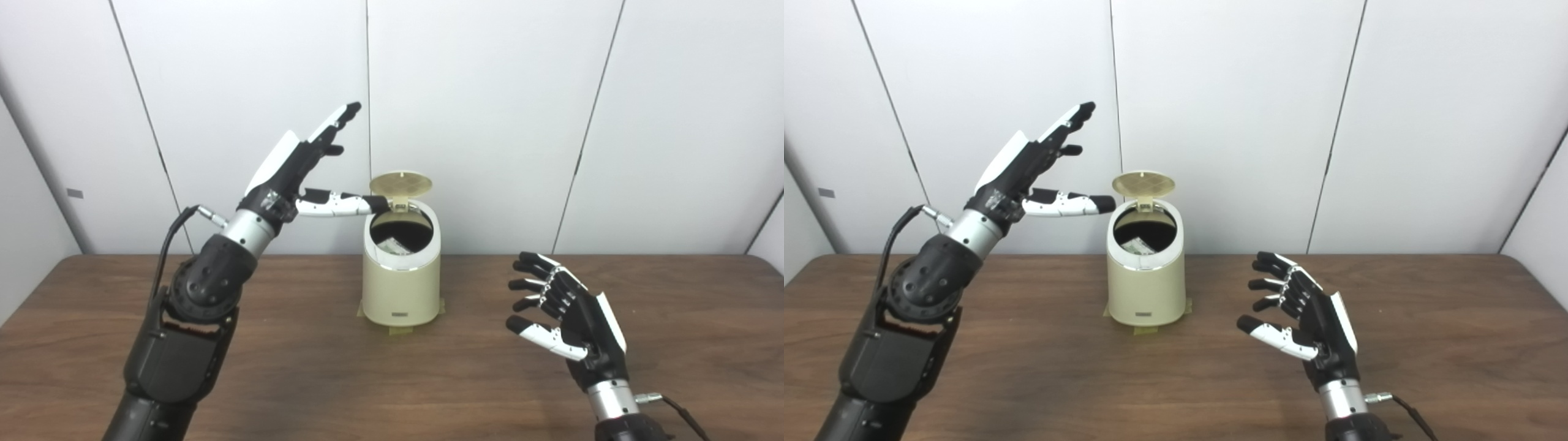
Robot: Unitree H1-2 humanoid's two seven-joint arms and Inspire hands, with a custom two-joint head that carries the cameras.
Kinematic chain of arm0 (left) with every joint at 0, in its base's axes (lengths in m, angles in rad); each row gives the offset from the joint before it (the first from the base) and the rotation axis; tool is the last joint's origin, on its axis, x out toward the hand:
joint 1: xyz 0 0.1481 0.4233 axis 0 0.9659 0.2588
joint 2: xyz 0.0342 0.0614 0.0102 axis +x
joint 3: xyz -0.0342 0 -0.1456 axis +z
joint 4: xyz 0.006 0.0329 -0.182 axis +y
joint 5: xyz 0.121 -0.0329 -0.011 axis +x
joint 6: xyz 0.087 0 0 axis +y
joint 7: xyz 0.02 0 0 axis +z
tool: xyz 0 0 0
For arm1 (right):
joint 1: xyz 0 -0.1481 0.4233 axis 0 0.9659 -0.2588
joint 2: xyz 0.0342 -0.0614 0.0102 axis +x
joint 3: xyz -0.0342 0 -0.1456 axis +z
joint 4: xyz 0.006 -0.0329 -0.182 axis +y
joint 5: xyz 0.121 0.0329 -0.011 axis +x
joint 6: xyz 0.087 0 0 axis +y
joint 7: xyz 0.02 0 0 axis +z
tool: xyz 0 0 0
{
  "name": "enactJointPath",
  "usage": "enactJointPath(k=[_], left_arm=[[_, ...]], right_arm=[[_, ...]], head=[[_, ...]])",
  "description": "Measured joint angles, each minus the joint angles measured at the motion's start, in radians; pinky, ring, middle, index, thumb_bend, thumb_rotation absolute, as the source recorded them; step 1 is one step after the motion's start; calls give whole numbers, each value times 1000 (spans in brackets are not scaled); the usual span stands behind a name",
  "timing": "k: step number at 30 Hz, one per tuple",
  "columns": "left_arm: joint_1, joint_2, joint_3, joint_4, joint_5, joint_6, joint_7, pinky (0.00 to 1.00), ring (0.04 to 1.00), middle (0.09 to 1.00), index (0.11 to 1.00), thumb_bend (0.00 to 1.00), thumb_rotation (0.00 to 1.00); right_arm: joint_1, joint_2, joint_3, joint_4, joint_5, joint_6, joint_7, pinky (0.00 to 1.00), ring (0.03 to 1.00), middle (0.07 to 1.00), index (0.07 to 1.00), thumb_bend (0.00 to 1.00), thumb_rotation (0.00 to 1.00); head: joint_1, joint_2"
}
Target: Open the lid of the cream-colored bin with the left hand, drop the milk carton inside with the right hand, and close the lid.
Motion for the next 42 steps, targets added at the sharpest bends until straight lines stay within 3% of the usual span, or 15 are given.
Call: enactJointPath(k=[4,9,12,14,19,21,30,42], left_arm=[[-34,-1,-18,47,18,0,-16,792,913,969,978,1000,397],[-49,-1,-51,71,36,-19,-25,761,889,937,904,1000,385],[-52,0,-80,78,49,-49,-53,769,888,935,888,993,373],[-53,2,-101,90,70,-81,-59,817,914,926,877,992,424],[-64,31,-156,124,179,-131,-58,907,952,888,855,1000,430],[-65,32,-157,135,187,-128,-65,951,981,884,856,1000,421],[-55,30,-173,135,205,-130,-95,974,1000,889,867,992,391],[-43,28,-170,131,202,-137,-100,923,985,890,867,975,392]], right_arm=[[0,0,0,-1,0,0,-1,477,642,749,753,724,347],[0,5,0,-1,7,0,0,483,640,738,745,716,357],[0,11,-1,-1,9,1,-1,489,644,730,724,704,362],[0,17,-1,-1,9,2,-1,485,643,729,720,688,367],[0,19,-3,-6,22,3,0,476,631,722,713,666,380],[0,20,-1,-17,23,5,0,476,627,722,709,653,387],[1,27,1,-45,28,16,-1,466,617,709,696,636,387],[3,36,0,-50,30,27,-5,465,607,710,690,656,362]], head=[[-6,-3],[-9,-8],[-15,-8],[-17,-8],[-26,-8],[-28,-8],[-37,-8],[-43,3]])
